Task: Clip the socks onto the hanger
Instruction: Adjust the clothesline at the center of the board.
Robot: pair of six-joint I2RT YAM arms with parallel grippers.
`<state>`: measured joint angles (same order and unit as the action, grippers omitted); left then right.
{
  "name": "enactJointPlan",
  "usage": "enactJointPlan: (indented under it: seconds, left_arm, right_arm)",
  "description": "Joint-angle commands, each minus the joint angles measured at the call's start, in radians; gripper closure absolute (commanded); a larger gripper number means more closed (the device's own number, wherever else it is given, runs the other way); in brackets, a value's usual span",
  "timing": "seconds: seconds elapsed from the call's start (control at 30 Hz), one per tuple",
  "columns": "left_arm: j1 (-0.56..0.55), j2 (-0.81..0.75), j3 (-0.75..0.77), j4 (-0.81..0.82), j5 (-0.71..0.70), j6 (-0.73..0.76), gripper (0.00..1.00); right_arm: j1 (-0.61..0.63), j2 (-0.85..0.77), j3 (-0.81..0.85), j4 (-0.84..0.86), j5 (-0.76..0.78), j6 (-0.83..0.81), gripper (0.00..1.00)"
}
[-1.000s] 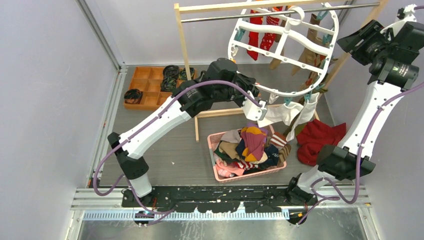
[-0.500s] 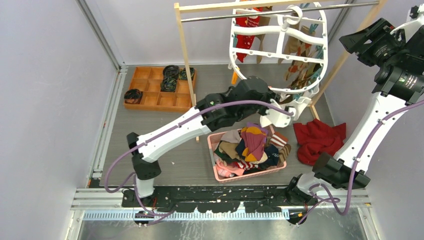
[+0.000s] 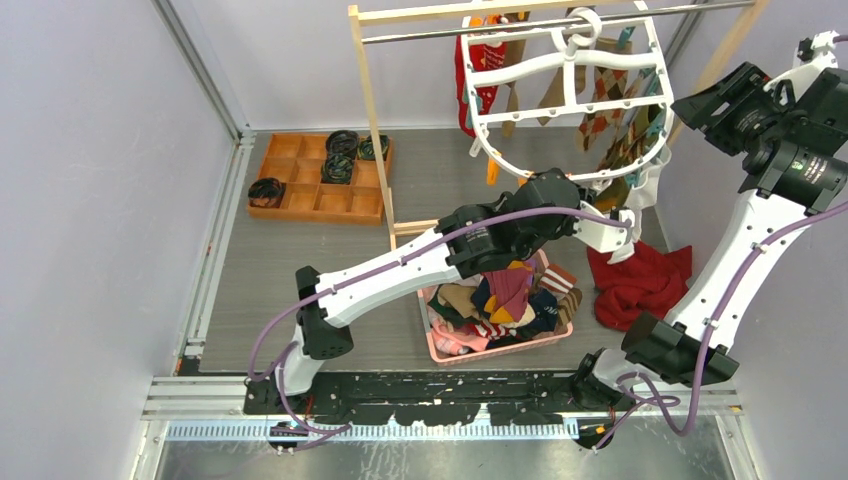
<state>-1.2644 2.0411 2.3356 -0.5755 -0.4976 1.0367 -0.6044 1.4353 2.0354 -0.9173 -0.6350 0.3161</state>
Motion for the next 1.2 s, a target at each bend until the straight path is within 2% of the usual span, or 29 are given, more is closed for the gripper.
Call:
enactJointPlan:
  seconds: [0.0,0.3,0.5,0.67,0.77,0.83,0.9,0.97,1.03,1.17]
  left_arm:
    - [0.008,-0.014,0.059,0.172,-0.078,-0.034,0.9]
    - [0.005,0.004,0.079,0.198,-0.04,-0.049,0.89]
    - [-0.001,-0.001,0.075,0.197,-0.018,-0.067,0.88]
    - [-0.007,-0.039,0.017,0.214,0.029,-0.081,0.81]
    - [-0.01,-0.086,-0.064,0.251,0.073,-0.1,0.71]
    - [-0.011,-0.124,-0.111,0.265,0.113,-0.126,0.58]
    - [-0.011,-0.172,-0.166,0.29,0.164,-0.158,0.39]
    - [-0.01,-0.211,-0.209,0.298,0.208,-0.186,0.3]
    - [-0.01,-0.248,-0.246,0.301,0.263,-0.215,0.23]
    - [-0.011,-0.317,-0.312,0.297,0.321,-0.276,0.2]
  right_arm:
    - [-0.003,-0.013,-0.026,-0.069,0.025,-0.055,0.39]
    - [0.039,-0.024,-0.08,-0.063,0.008,-0.016,0.49]
    - [0.053,0.007,-0.05,-0.059,0.041,-0.001,0.67]
    - [0.052,0.067,0.022,-0.051,0.051,0.006,0.8]
    - [0.052,0.109,0.081,-0.053,0.06,-0.003,0.83]
    - [0.052,0.134,0.114,-0.053,0.064,-0.011,0.84]
    - [0.052,0.165,0.149,-0.054,0.062,-0.018,0.84]
    - [0.052,0.191,0.174,-0.058,0.057,-0.027,0.84]
    - [0.053,0.214,0.205,-0.058,0.049,-0.038,0.84]
    - [0.052,0.258,0.248,-0.043,0.032,-0.049,0.82]
